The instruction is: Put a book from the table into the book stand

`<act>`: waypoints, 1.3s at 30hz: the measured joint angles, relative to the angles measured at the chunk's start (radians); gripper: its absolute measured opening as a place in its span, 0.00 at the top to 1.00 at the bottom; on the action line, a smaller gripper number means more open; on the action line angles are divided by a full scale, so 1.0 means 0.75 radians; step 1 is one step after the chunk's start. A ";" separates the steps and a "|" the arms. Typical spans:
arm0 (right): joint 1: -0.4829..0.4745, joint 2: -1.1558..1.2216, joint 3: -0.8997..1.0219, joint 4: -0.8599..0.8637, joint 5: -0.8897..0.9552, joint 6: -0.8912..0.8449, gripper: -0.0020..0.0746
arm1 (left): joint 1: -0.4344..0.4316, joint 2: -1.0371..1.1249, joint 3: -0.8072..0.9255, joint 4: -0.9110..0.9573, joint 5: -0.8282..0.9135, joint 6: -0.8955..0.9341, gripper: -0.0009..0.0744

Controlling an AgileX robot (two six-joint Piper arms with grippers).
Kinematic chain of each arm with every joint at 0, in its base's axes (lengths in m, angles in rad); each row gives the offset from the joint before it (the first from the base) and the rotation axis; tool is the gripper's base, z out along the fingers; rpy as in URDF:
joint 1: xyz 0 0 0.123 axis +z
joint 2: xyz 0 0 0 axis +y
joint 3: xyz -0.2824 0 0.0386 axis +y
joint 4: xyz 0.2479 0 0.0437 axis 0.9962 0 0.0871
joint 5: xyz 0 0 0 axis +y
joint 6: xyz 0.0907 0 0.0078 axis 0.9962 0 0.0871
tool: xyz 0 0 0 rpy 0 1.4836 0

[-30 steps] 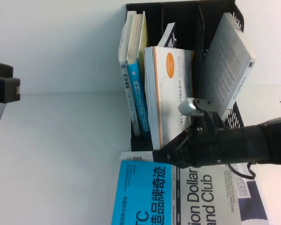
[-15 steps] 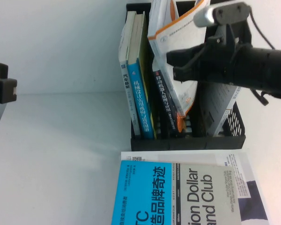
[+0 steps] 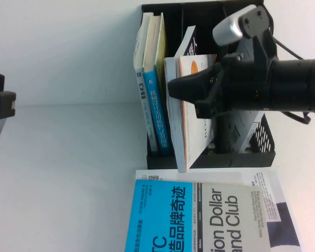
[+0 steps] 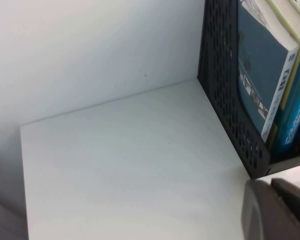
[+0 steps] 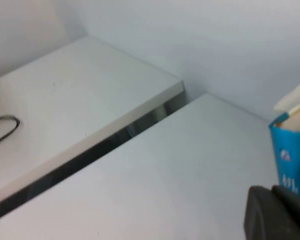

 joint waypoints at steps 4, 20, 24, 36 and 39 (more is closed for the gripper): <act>0.020 -0.083 0.010 -0.334 0.013 0.167 0.98 | 0.000 0.000 0.000 0.000 0.029 0.000 0.99; 0.171 -0.290 0.524 -0.153 -0.472 0.242 0.89 | 0.000 0.000 0.000 0.016 0.052 -0.092 0.99; 0.171 -0.290 0.447 -0.117 -0.443 0.236 0.69 | 0.000 0.008 0.000 0.047 0.081 -0.182 0.99; 0.222 -0.281 0.299 -0.406 -0.360 0.503 0.29 | 0.000 0.011 0.062 0.056 0.168 -0.196 0.99; 0.285 -0.241 0.251 -0.641 -0.360 0.729 0.29 | 0.000 0.011 0.066 0.056 0.181 -0.196 0.99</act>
